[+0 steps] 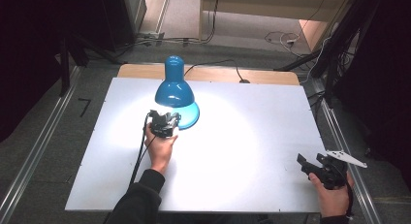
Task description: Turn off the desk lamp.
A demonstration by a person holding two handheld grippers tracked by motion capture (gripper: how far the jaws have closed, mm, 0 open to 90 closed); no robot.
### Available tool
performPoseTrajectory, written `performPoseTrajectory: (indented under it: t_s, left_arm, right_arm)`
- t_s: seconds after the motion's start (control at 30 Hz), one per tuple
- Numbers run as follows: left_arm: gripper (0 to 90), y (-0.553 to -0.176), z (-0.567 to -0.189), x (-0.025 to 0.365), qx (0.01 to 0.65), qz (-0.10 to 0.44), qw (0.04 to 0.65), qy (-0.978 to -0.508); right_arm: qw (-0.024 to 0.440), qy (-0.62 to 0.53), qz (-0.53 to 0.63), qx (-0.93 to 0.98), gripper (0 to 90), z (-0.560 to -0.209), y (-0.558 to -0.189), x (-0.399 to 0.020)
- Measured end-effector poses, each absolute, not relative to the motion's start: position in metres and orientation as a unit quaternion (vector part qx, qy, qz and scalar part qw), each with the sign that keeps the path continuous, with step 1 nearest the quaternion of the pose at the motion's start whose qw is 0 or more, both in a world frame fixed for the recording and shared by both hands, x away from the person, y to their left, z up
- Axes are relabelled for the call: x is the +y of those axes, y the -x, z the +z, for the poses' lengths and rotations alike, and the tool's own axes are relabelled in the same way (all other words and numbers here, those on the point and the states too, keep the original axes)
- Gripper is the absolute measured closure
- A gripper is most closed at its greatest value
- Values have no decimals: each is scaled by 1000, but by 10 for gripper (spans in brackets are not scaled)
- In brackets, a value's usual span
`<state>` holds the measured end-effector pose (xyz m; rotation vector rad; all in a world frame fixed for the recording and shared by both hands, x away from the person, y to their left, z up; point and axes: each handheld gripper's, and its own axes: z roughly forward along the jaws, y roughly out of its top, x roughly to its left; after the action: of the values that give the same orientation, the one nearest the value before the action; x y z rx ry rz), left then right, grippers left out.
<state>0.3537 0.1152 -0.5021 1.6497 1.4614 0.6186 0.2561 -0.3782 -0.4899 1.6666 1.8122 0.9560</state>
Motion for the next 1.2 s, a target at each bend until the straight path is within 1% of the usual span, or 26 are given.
performPoseTrajectory:
  t_s: [0.07, 0.33, 0.53, 1.2]
  left_arm:
    - [900, -355, -503, 115, 587, 248, 419, -647]
    - [900, -356, -503, 114, 584, 251, 420, -648]
    - [900, -357, -502, 114, 578, 258, 405, -660]
    - [900, -360, -501, 113, 582, 253, 409, -655]
  right_arm:
    - [245, -612, 351, 665, 219, -490, -256, -378]
    - [244, -611, 350, 667, 219, -490, -257, -377]
    - [243, -611, 349, 668, 219, -491, -257, -376]
    - [241, -608, 352, 670, 221, -490, -258, -375]
